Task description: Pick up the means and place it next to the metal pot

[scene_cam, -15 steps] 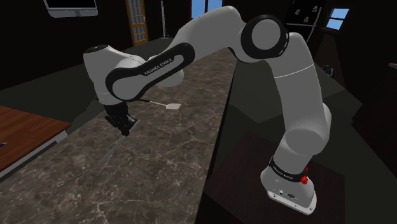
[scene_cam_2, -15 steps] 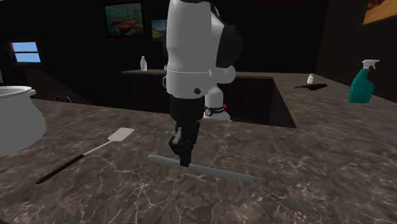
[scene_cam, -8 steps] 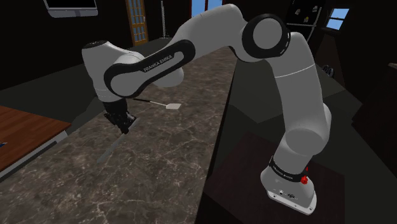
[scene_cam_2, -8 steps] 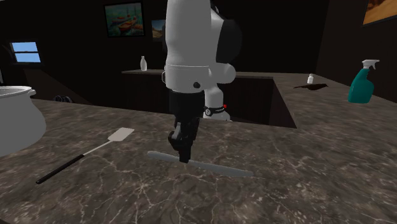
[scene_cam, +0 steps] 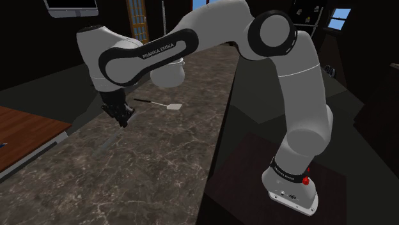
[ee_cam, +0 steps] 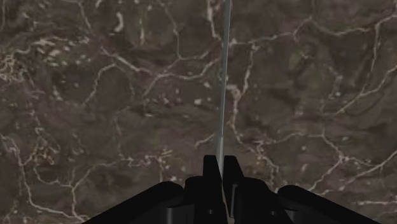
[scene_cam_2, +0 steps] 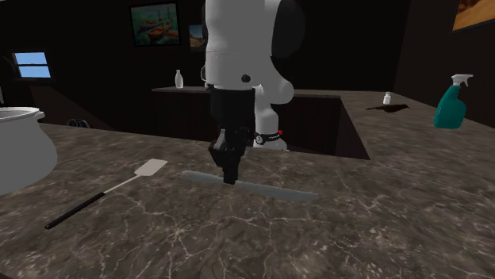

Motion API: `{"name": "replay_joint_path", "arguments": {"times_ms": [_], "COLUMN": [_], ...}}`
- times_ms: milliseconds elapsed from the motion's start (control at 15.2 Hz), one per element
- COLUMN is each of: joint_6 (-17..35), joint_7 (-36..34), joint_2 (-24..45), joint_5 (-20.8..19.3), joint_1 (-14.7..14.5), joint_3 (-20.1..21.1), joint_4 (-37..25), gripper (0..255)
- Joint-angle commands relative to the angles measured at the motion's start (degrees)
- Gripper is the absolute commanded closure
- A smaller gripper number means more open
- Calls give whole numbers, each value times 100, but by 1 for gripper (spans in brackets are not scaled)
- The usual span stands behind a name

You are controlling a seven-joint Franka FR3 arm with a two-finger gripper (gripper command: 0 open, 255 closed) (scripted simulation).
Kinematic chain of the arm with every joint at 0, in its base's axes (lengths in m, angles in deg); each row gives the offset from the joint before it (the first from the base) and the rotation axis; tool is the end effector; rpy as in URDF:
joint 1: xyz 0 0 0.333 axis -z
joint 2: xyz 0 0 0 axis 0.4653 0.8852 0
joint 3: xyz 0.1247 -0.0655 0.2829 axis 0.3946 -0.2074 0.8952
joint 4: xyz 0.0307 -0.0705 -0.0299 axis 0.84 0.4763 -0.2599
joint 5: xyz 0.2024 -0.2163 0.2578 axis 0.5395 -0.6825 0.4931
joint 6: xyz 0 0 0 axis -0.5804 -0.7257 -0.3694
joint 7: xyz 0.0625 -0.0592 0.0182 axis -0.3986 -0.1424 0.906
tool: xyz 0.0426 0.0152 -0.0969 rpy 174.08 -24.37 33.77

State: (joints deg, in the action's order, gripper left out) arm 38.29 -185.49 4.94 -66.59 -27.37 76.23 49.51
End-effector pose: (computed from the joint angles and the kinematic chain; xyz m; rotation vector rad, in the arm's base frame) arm 0.5844 0.3530 0.4001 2.5865 -1.7264 0.0650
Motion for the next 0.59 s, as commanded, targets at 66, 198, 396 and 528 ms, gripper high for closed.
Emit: {"name": "replay_joint_path", "arguments": {"times_ms": [66, 198, 396, 528], "joint_6": [-199, -330, -532, -670], "joint_7": [48, 77, 118, 144], "joint_2": [-71, -107, -151, -174], "joint_5": [60, 92, 134, 157], "joint_1": [0, -7, -24, -41], "joint_3": [35, 54, 77, 90], "joint_4": [-145, -252, -425, -551], "gripper": [255, 255, 255, 255]}}
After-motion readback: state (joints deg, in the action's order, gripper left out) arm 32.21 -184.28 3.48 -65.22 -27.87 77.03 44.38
